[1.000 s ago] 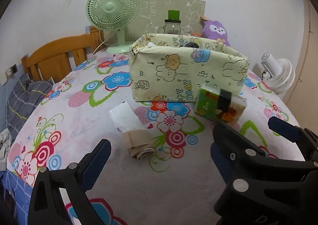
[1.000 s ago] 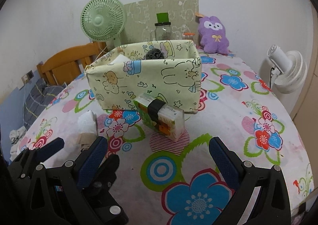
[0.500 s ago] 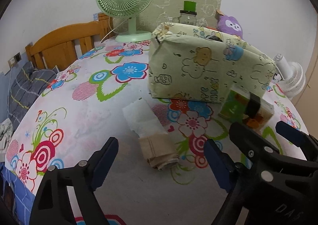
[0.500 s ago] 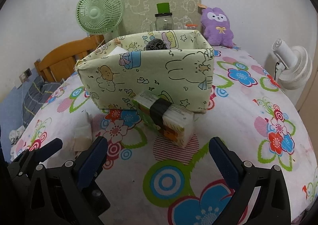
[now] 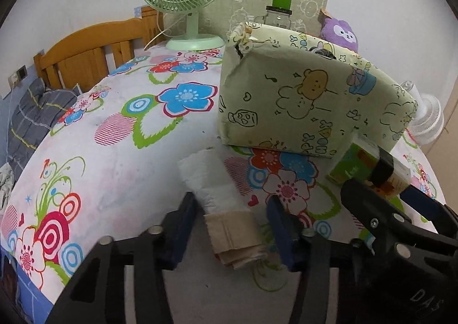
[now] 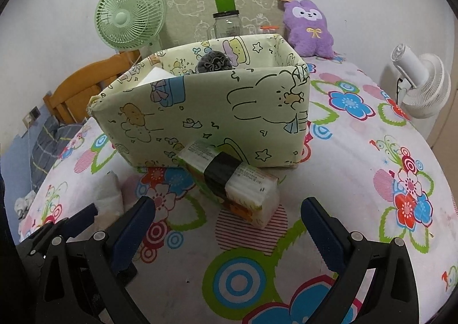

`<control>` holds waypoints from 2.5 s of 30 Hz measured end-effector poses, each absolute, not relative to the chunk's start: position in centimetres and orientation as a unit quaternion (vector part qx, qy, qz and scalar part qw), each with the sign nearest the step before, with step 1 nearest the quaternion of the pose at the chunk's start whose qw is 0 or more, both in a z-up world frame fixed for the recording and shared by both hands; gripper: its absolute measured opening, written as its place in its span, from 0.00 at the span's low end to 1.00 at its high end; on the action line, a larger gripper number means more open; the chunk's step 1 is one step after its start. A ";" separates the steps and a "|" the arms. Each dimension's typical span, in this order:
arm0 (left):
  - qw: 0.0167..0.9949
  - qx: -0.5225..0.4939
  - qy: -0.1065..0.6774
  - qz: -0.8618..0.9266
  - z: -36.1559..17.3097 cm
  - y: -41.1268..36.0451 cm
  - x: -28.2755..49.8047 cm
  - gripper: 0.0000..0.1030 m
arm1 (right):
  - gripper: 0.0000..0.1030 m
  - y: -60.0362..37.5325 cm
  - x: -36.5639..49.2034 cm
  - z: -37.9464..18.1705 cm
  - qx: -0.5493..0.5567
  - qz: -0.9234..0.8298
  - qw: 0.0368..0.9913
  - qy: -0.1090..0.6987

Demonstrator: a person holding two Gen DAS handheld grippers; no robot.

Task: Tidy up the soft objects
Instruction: 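Grasp the white cloth roll with the left tool while the right tool grasps the green juice box, then lift the cloth roll with the left tool while the right tool lifts the juice box over the basket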

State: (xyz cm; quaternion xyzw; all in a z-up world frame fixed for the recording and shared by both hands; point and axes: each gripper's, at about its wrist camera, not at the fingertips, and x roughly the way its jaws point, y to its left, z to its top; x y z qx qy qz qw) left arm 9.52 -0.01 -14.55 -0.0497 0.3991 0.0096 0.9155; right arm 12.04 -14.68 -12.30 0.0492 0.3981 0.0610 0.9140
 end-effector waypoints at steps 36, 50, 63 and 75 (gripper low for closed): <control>0.915 -0.024 0.402 -0.036 -14.2 -3.8 10.9 0.23 | 0.64 -15.2 14.8 -13.1 0.062 0.086 0.900 0.423; 0.915 -0.022 0.401 -0.035 -14.0 -3.5 8.9 0.22 | 0.26 -14.5 12.2 -12.6 0.058 0.092 0.899 0.424; 0.925 -0.022 0.377 -0.036 -12.3 -3.4 6.4 0.22 | 0.24 -14.4 9.7 -10.6 0.048 0.091 0.910 0.402; 0.937 -0.023 0.347 -0.040 -9.5 -3.7 4.8 0.22 | 0.24 -14.8 7.8 -7.6 0.046 0.090 0.923 0.372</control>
